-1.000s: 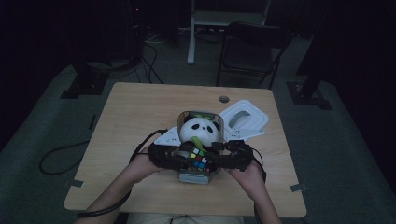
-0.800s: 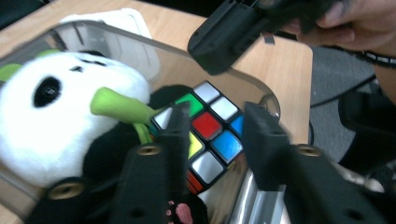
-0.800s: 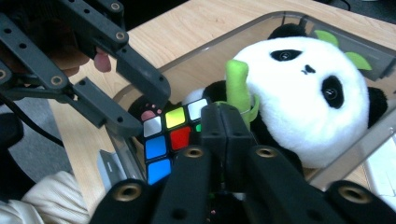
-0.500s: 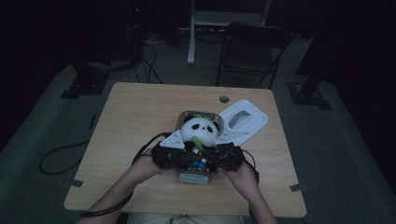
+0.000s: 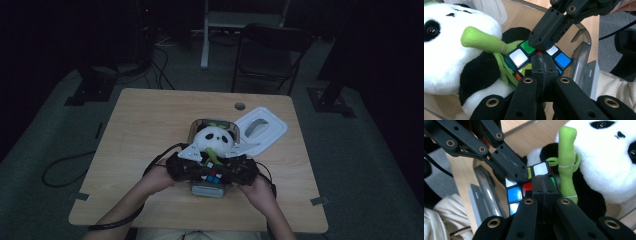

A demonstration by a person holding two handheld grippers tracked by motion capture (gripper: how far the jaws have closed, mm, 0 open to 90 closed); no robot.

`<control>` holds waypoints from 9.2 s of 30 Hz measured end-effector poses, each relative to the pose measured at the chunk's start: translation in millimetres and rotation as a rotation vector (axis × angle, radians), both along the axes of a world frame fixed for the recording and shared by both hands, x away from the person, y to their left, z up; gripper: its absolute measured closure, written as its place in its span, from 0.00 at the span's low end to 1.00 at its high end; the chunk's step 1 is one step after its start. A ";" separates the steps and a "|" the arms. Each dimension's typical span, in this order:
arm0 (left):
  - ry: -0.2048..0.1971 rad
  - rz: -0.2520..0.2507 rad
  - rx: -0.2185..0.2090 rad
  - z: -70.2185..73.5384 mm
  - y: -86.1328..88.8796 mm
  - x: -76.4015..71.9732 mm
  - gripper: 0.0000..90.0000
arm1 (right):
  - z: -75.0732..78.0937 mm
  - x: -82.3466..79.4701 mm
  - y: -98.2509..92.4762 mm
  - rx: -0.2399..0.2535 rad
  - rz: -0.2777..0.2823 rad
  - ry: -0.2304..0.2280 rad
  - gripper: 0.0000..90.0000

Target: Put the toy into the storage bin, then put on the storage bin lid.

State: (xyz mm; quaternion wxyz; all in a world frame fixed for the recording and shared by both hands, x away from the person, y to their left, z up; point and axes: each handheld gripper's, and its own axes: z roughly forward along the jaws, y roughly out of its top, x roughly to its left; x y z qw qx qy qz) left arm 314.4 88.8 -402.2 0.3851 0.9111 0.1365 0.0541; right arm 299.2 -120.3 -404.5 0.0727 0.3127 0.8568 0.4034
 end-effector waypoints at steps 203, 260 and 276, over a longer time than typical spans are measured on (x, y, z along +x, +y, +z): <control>-0.038 0.454 -0.152 -74.7 103.2 31.0 0.02 | -98.8 67.7 -154.5 0.072 -0.728 0.041 0.46; -0.091 0.381 -0.088 -89.8 30.8 34.4 0.02 | 39.7 -3.7 -79.0 0.196 -0.522 -0.208 0.76; -0.052 0.374 -0.089 -93.7 33.4 28.9 0.02 | 19.7 10.8 -31.3 0.154 -0.364 -0.101 0.76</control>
